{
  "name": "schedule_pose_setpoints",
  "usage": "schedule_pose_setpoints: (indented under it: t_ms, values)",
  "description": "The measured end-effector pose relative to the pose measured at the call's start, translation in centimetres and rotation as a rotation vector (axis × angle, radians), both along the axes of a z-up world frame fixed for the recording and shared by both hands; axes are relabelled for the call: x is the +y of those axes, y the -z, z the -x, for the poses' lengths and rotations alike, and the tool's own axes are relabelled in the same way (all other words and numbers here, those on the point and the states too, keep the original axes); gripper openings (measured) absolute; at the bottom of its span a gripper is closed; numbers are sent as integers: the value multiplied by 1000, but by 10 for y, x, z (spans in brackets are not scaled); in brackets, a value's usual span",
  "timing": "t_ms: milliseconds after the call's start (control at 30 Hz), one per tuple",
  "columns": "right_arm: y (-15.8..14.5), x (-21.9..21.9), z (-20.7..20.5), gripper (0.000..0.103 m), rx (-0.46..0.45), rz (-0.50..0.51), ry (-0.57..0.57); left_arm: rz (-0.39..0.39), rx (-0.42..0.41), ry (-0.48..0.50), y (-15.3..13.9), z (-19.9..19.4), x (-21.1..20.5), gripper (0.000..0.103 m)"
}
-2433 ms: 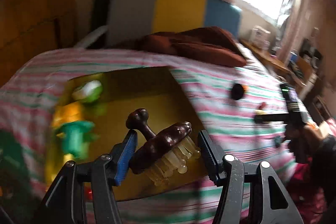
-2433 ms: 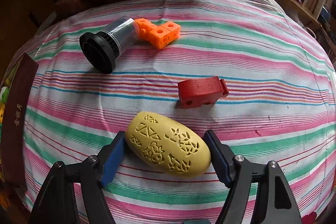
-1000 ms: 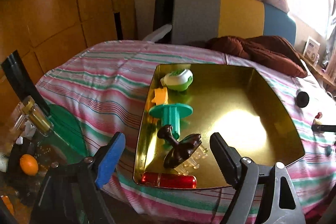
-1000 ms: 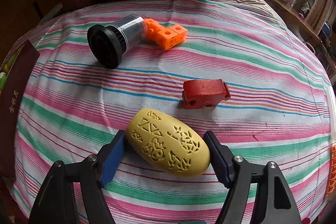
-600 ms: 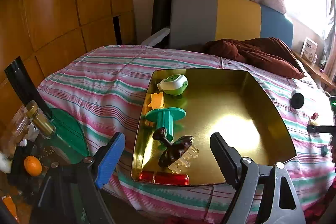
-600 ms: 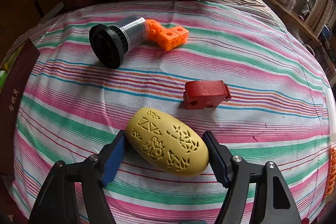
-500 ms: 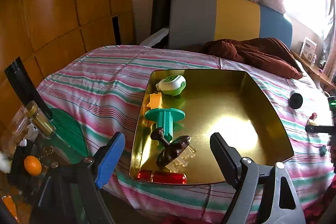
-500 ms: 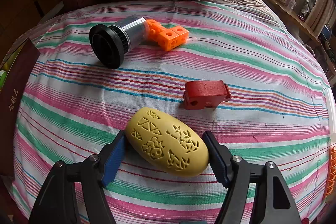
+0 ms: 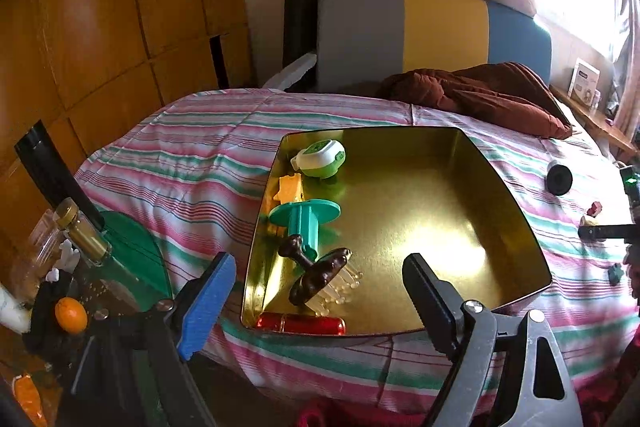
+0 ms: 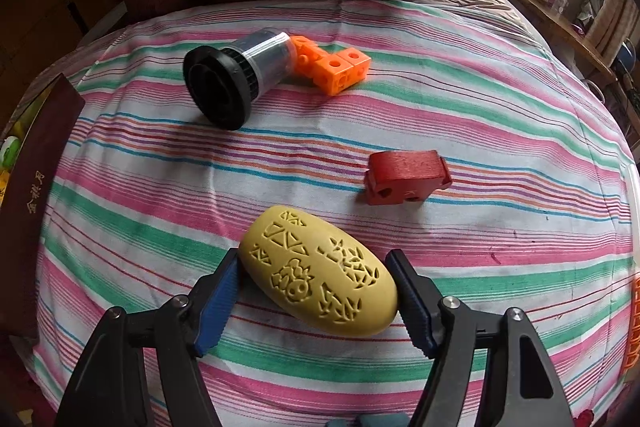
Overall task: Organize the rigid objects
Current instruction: 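Carry the yellow egg into the gold tray and open the right tool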
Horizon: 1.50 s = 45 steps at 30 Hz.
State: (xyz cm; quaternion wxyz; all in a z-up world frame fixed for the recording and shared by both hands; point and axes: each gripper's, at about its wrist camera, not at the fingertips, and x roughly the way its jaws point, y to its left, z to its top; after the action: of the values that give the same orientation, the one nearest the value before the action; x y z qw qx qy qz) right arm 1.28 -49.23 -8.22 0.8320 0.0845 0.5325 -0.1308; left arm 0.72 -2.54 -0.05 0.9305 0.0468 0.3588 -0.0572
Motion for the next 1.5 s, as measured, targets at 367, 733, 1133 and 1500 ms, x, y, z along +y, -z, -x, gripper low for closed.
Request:
schedule_pose_setpoints:
  t_ms: [367,733,1133,1500]
  values:
    - [-2,21,-1,73,34,16,-29,12,14,3,8,7,7,88]
    - [-58,91,-12,73,-106,-16,-125,41,32,-33,16,5,26,88]
    - [-102,248,-37,73,-233,-108,-454,68,51,-74,23,1,43,92]
    - [-18,348,-56,73,-30,-106,-621,82,63,-88,28,-1,50,92]
